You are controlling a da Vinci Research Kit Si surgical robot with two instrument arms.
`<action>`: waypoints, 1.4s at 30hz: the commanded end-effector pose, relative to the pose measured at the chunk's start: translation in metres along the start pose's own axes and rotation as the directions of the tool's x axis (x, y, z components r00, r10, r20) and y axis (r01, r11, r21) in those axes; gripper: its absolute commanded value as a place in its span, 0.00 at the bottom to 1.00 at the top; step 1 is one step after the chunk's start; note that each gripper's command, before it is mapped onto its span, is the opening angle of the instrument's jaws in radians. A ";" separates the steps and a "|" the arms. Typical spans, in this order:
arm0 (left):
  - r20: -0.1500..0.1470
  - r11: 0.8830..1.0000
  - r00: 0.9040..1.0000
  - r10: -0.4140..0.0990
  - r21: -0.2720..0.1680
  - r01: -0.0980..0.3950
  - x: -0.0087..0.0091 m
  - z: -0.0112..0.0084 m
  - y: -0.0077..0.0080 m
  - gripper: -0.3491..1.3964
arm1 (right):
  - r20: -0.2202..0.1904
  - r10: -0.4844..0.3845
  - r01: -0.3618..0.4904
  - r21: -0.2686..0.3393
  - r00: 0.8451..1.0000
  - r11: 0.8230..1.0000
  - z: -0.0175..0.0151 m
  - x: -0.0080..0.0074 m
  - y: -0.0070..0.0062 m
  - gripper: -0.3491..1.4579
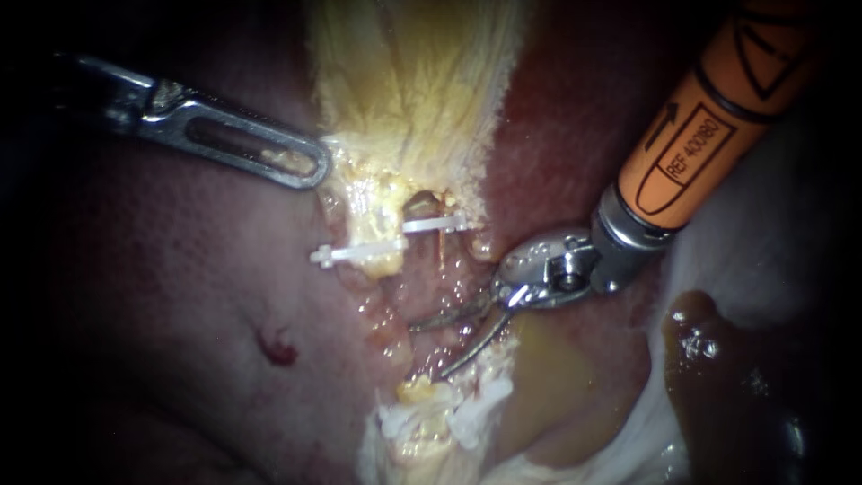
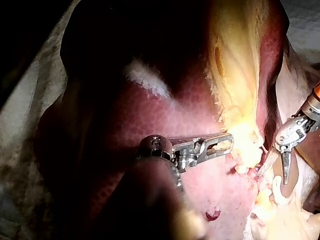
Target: Go back from the cut right tube
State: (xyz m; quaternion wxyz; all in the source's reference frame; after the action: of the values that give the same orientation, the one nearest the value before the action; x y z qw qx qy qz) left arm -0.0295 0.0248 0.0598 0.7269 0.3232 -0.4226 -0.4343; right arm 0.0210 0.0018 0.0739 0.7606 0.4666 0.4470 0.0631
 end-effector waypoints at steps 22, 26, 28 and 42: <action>0.000 1.000 1.000 0.001 0.001 -0.001 0.0001 -0.0002 0.0001 0.00 | 0.110 -0.132 0.170 -0.534 0.985 0.828 -0.0075 -0.0002 -0.0060 0.99; 0.000 1.000 1.000 0.001 0.001 -0.001 0.0001 -0.0002 0.0001 0.00 | 0.161 -0.135 0.204 -0.572 0.978 0.795 -0.0088 0.0001 -0.0069 0.99; 0.000 1.000 1.000 0.001 0.001 -0.001 0.0001 -0.0002 0.0001 0.00 | 0.166 -0.135 0.208 -0.579 0.977 0.789 -0.0094 0.0003 -0.0073 0.99; 0.004 1.000 1.000 0.003 -0.006 -0.003 0.0004 0.0005 0.0001 0.00 | 0.195 -0.125 0.219 -0.599 0.973 0.771 -0.0125 0.0029 -0.0096 0.99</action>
State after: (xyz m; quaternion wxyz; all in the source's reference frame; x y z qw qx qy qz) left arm -0.0299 0.0242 0.0604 0.7274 0.3211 -0.4237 -0.4340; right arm 0.0105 0.0062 0.0625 0.9036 0.1530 0.3870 0.1016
